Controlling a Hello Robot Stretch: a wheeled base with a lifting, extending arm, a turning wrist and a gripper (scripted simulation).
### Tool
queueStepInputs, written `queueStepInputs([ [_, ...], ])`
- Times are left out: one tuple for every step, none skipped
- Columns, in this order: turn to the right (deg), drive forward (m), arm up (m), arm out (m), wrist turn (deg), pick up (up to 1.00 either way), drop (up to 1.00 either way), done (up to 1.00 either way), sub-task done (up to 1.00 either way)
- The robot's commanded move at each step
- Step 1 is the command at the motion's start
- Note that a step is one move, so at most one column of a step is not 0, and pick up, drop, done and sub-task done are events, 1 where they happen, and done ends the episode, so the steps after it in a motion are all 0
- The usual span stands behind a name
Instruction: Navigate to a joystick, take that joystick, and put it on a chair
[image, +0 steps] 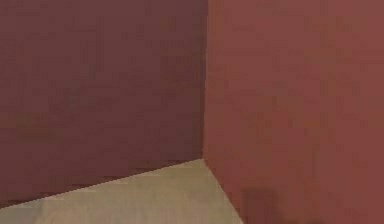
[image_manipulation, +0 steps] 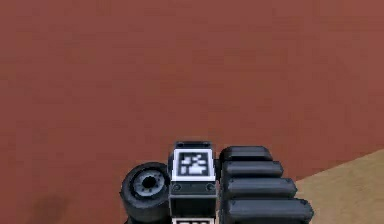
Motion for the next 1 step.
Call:
queueStepInputs([
  [0.0,0.05,0.0,0.0,0.0,0.0,0.0,0.0,0.0],
])
